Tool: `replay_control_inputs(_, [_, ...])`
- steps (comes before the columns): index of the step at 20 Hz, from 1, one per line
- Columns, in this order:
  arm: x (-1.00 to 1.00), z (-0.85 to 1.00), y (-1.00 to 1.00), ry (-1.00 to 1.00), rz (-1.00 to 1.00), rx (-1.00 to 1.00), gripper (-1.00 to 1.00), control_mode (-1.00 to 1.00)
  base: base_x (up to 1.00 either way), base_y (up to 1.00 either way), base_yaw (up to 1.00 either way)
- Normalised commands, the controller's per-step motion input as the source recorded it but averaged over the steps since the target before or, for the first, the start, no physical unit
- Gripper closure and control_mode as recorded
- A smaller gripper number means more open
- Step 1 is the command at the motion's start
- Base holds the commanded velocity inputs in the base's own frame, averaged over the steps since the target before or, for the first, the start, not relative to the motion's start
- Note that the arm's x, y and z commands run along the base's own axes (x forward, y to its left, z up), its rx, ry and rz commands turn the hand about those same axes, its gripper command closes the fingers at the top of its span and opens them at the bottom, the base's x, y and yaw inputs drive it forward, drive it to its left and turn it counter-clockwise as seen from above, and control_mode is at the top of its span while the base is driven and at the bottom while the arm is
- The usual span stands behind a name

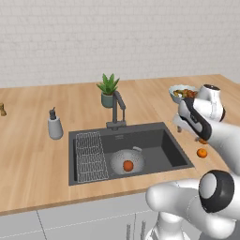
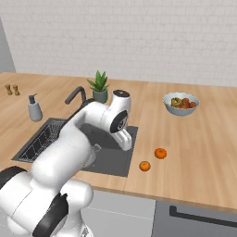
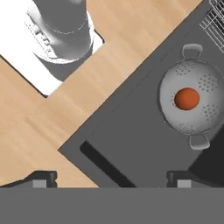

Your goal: Put the colander in the sink, put the orange, tangerine, orange in the colander, and turn on the sink faucet and pour water over the colander.

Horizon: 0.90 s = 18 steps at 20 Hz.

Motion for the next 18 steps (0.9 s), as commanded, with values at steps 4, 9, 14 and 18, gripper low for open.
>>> replay_control_inputs(4, [-0.35,0.0,-0.34,-0.07,0.44,-0.06,-1.0,-1.0,0.0,0.0,0.0])
replay_control_inputs(9, [0.0,-0.01,-0.04,0.14,0.17,-0.28,-1.0,-1.0,0.0,0.0,0.0])
replay_control_inputs(14, [0.0,-0.18,-0.33,0.13,-0.01,-0.1,-1.0,-1.0,0.0,0.0,0.0])
replay_control_inputs(18, [0.01,-0.29,-0.51,0.11,-0.05,0.0,-1.0,-1.0,0.0,0.0,0.0])
